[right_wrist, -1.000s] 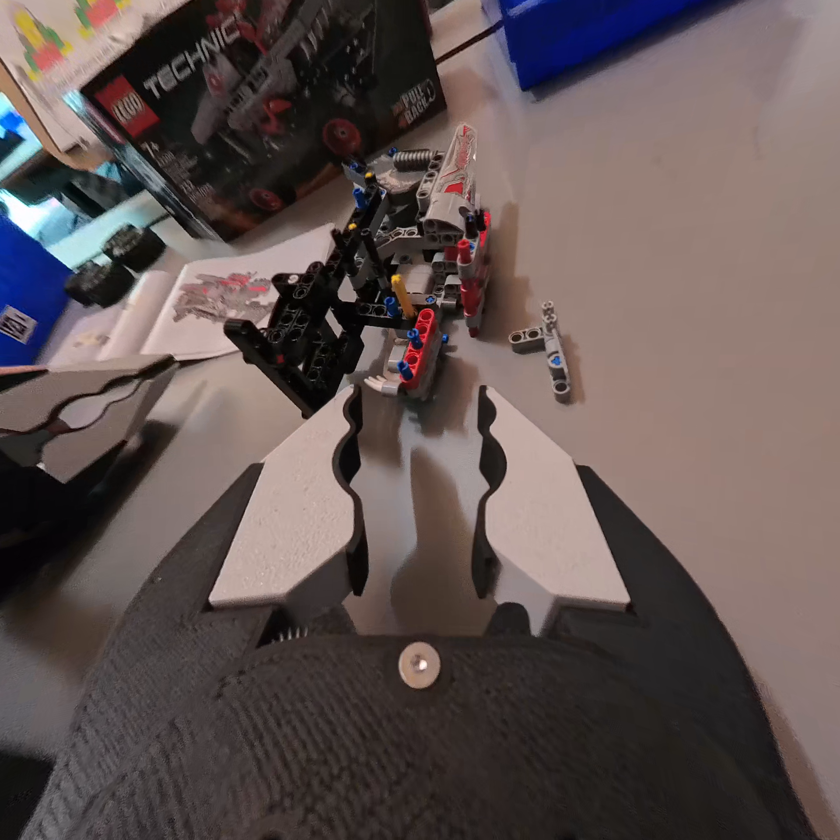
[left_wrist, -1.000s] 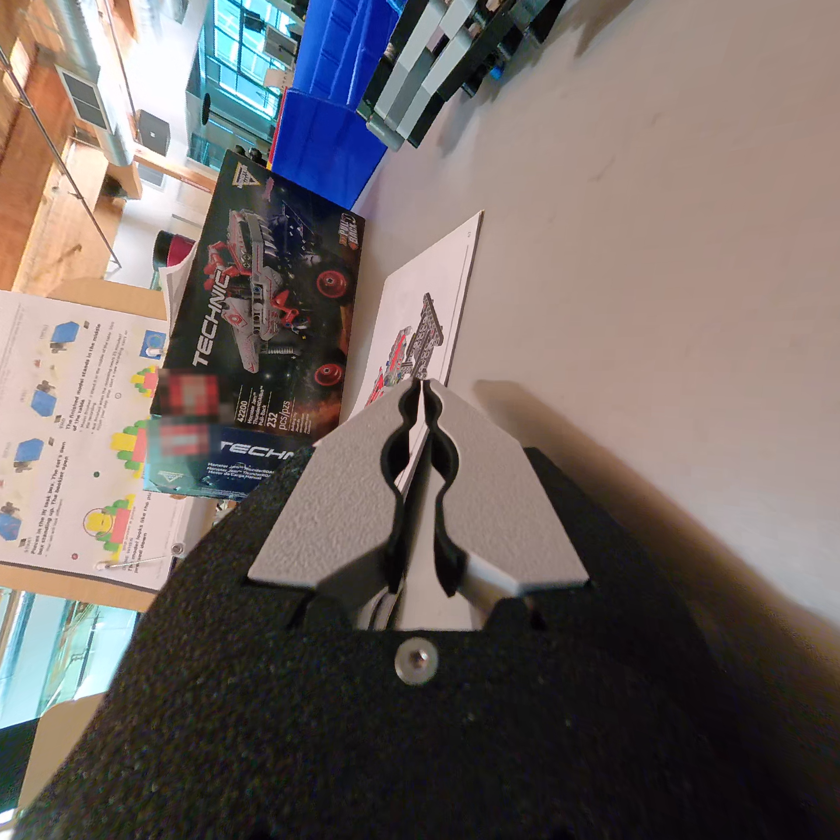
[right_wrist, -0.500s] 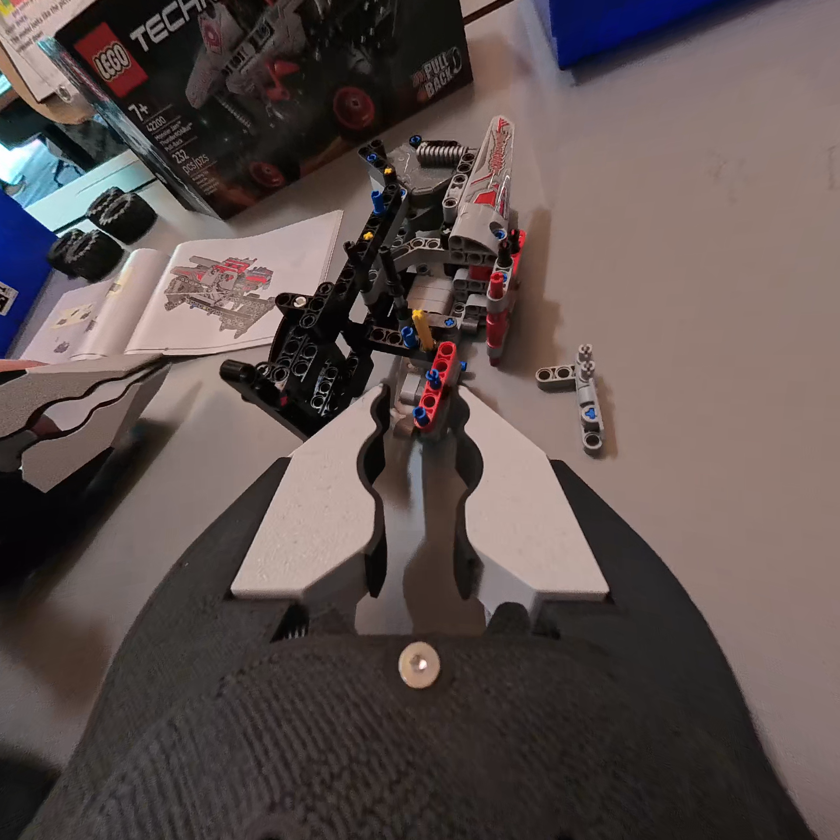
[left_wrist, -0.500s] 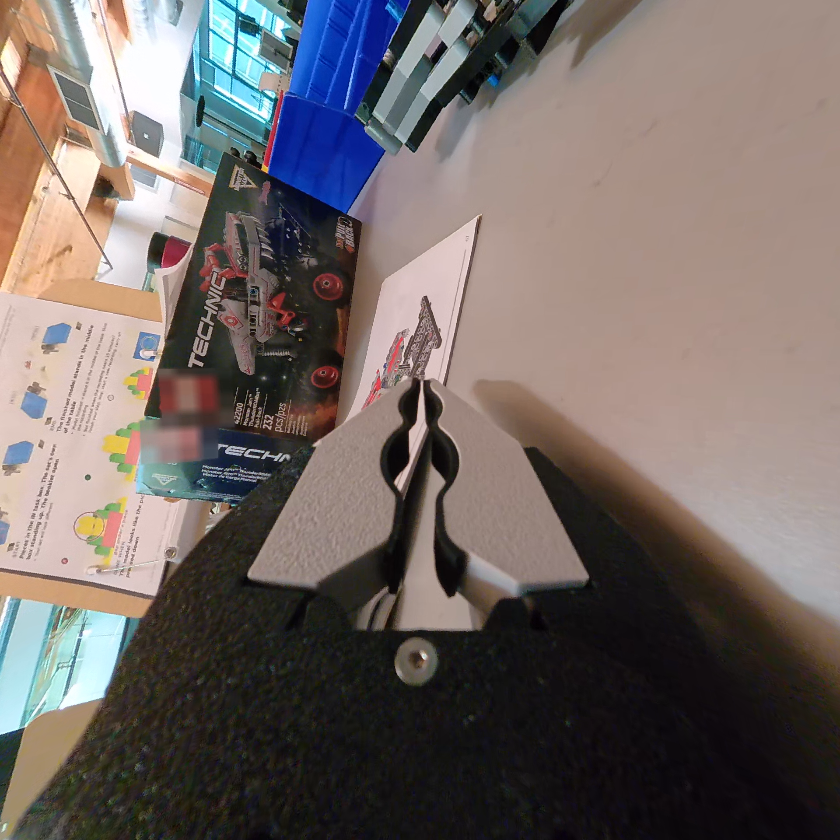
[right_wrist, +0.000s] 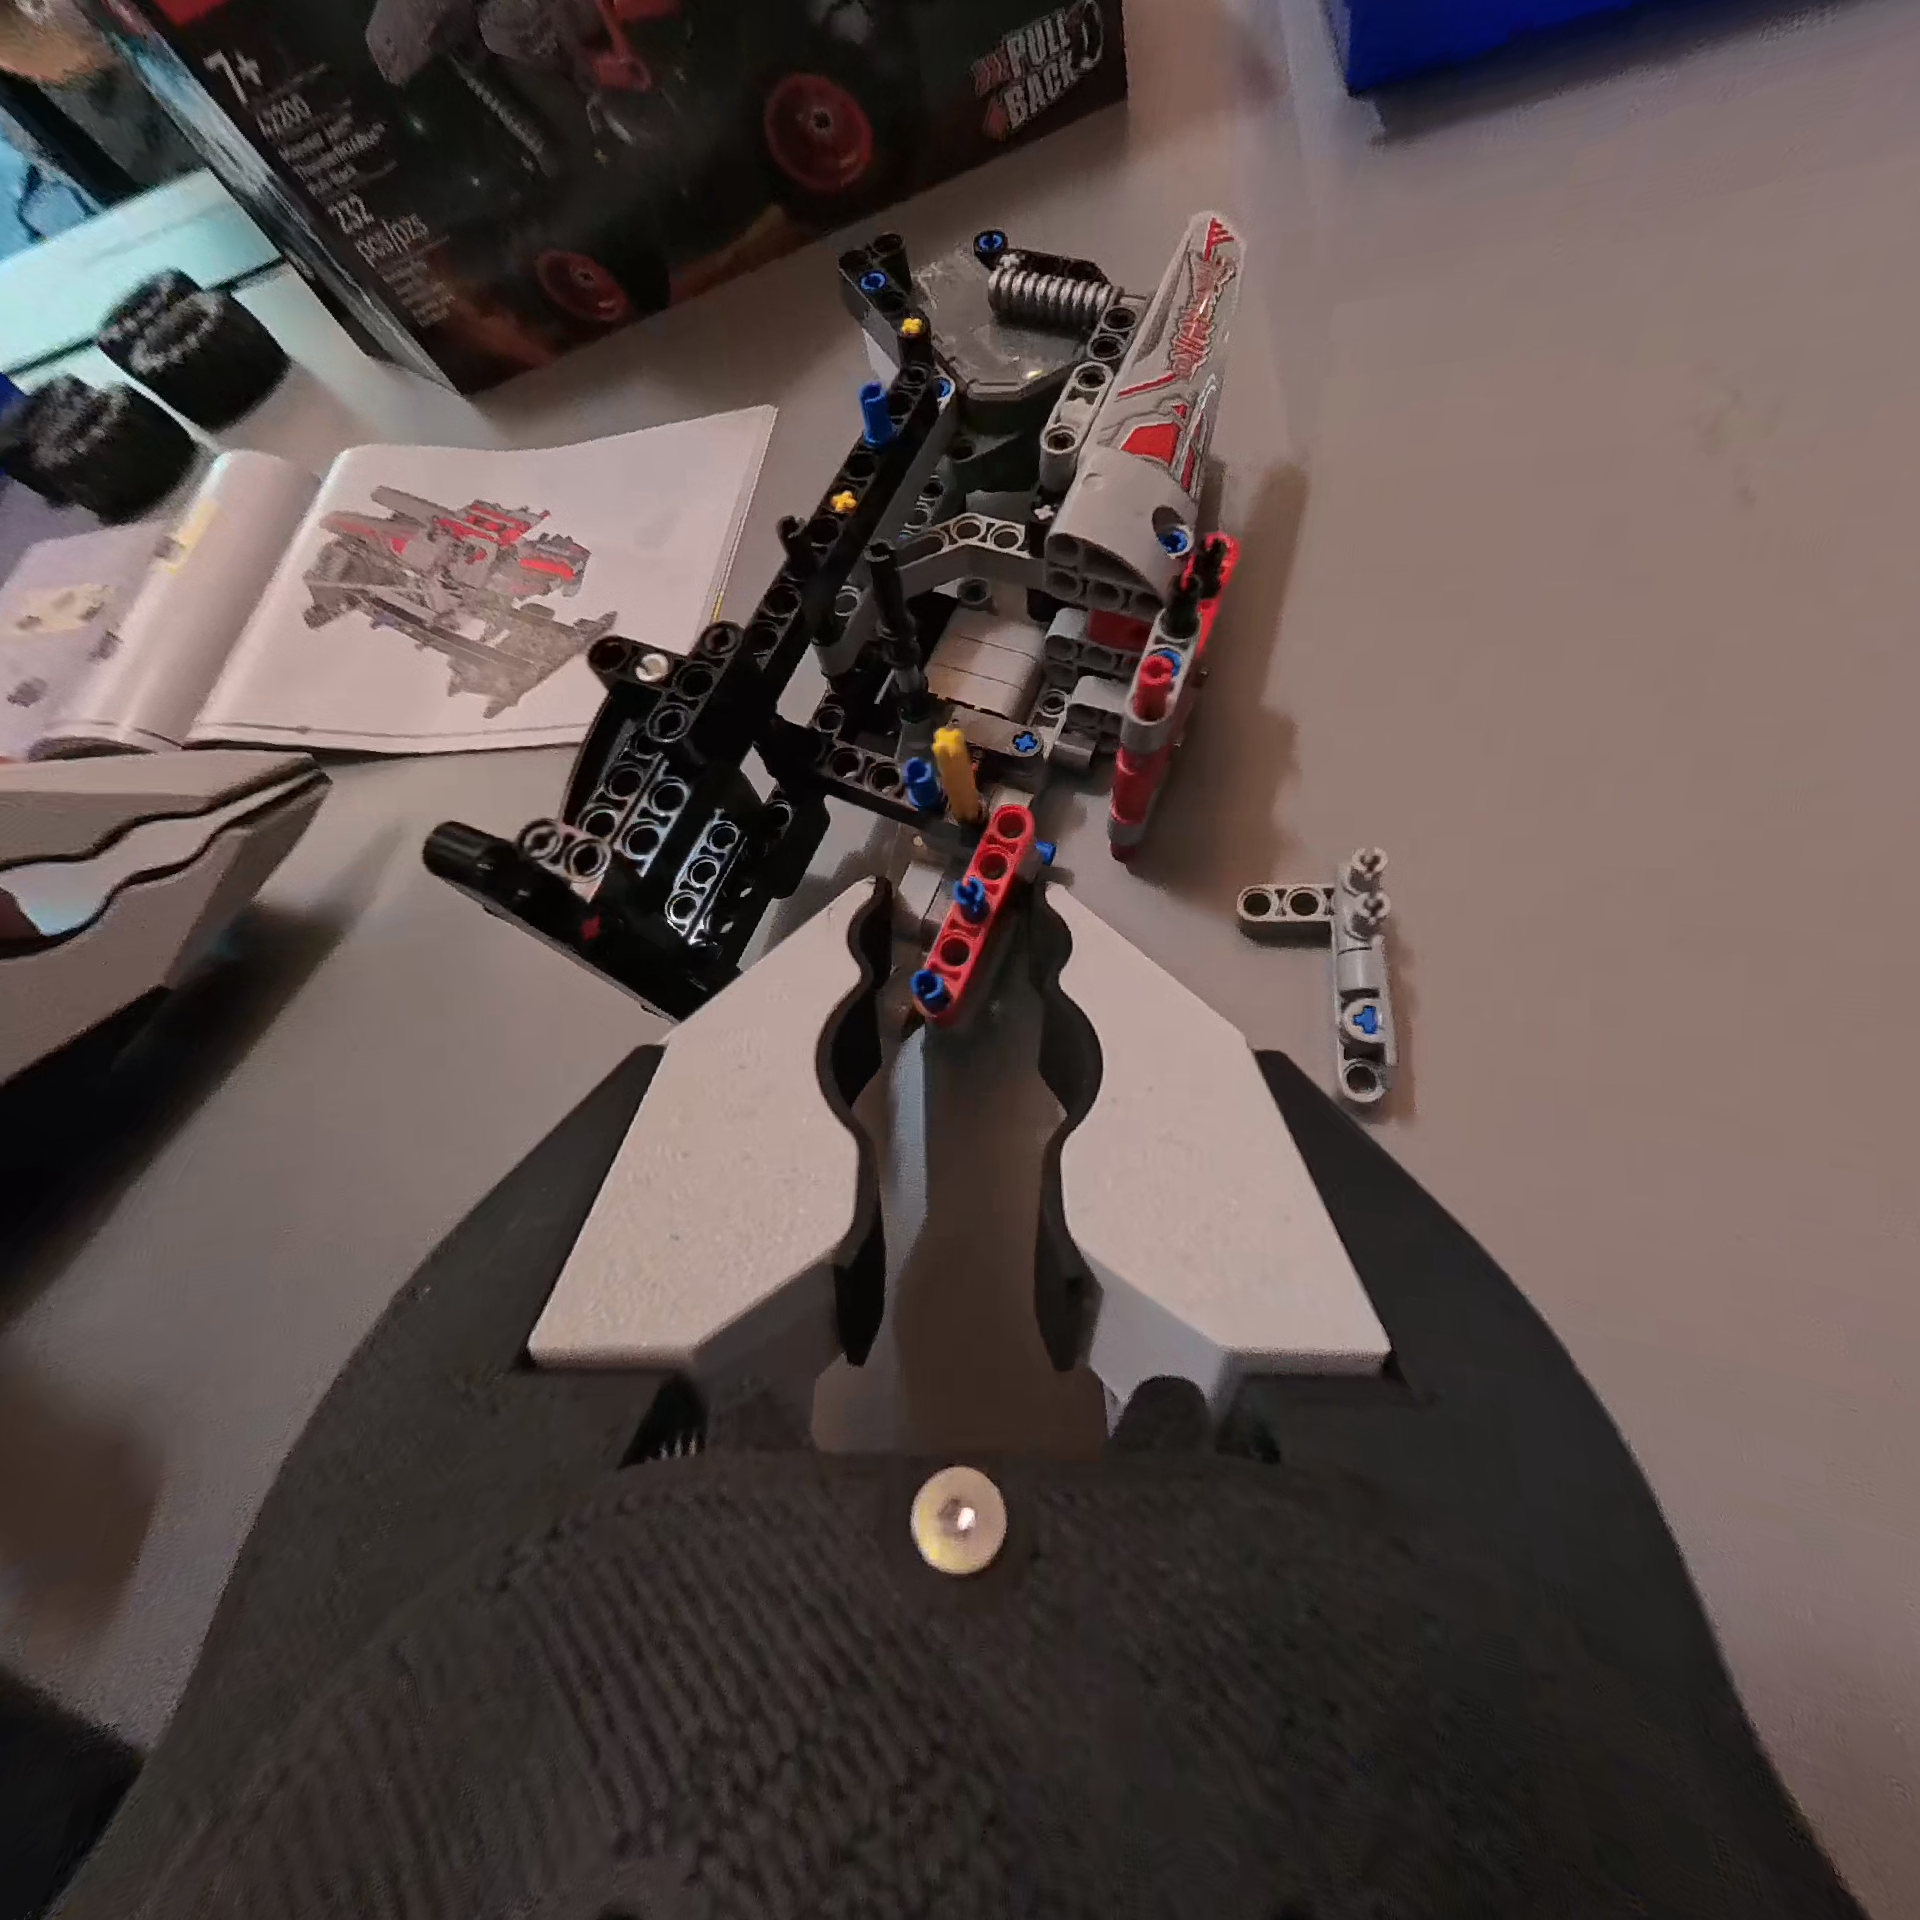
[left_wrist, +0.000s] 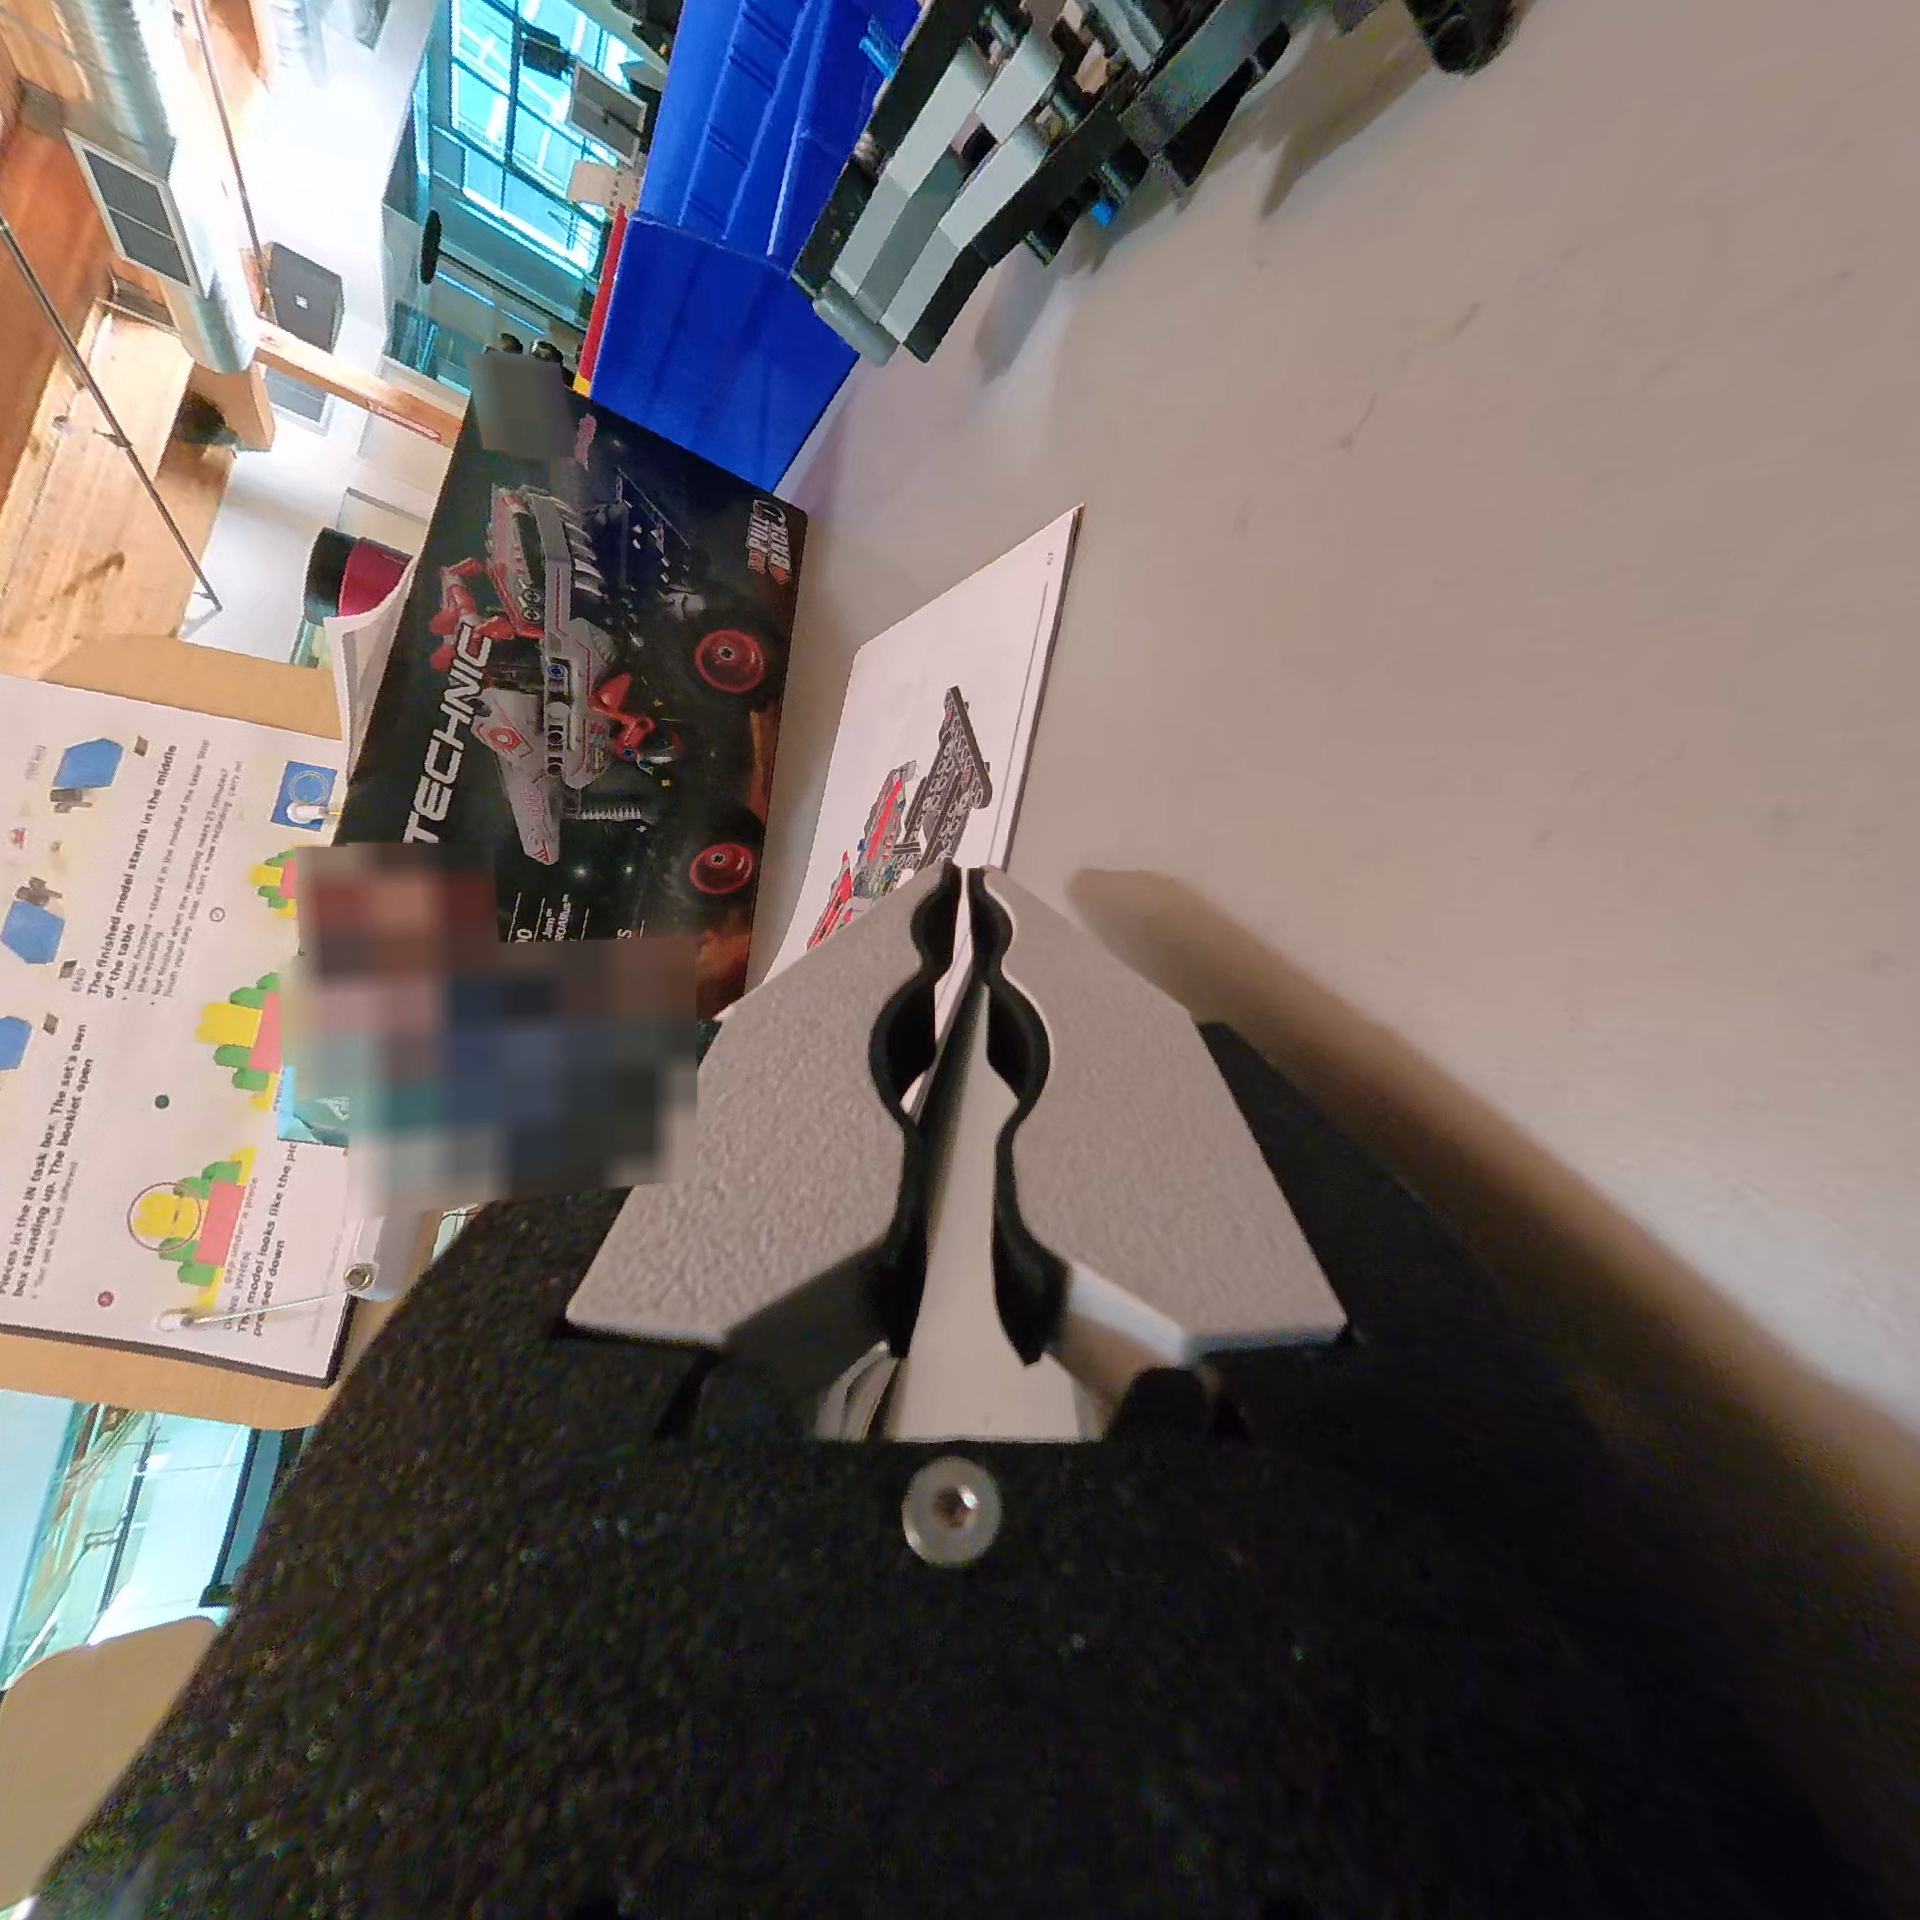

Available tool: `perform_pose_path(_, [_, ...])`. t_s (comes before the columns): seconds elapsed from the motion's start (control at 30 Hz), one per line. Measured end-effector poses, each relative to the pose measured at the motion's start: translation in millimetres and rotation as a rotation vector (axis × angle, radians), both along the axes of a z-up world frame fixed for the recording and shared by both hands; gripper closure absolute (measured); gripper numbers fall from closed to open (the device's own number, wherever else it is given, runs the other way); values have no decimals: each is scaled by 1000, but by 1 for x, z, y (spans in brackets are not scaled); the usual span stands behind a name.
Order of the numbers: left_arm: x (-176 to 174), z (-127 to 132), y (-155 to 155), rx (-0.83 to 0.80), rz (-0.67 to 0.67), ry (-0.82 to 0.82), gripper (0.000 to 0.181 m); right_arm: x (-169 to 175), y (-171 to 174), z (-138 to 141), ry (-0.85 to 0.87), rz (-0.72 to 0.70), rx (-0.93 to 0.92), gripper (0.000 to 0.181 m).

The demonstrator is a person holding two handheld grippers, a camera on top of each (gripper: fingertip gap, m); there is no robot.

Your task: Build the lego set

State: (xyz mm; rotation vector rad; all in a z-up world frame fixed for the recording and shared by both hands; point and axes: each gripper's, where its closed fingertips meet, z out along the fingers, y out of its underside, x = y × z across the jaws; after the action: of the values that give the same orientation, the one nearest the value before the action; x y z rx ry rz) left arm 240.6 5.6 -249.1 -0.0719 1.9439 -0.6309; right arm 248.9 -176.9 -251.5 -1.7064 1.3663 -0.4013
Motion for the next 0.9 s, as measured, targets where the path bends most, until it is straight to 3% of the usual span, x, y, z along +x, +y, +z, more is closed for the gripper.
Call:
perform_pose_path(0.13, [0,3,-1,-15,0,-2,181,3,-3,7,-112,44,-178,158])
perform_pose_path(0.33, [-2,13,-12,-58,-32,-22,181,8,-6,29,-461,231,-807,174])
perform_pose_path(0.63, [-1,33,-34,-56,-104,-22,178,3,10,43,-706,285,-962,175])
perform_pose_path(0.9, [18,78,-70,-249,-228,133,173,-16,38,53,-1043,341,-1348,176])
